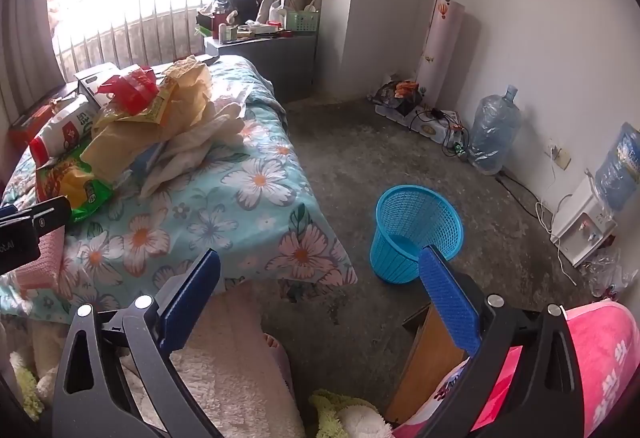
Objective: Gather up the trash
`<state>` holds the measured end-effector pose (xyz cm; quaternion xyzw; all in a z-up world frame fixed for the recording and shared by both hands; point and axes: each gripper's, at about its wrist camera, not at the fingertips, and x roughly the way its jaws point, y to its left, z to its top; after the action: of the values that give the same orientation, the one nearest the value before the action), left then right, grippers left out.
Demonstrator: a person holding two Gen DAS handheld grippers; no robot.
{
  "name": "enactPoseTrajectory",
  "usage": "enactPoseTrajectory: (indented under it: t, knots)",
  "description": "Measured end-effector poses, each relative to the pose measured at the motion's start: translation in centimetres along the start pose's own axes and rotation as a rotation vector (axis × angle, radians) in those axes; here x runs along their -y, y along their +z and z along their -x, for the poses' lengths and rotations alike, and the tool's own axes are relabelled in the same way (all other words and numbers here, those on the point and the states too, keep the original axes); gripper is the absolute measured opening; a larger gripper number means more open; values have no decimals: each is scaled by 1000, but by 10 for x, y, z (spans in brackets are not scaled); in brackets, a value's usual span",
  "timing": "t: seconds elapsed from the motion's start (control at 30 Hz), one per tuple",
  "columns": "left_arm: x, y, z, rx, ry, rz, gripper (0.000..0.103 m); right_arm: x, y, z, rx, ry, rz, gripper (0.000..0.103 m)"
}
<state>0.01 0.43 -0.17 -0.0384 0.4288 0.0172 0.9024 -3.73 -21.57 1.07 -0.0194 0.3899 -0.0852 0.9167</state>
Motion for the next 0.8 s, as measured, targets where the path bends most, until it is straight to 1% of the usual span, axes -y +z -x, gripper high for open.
enactPoseTrajectory:
  t: [0.8]
  knots:
    - [-1, -2, -1, -4, 1, -1, 94, -1, 0, 0, 4, 2, 1, 97]
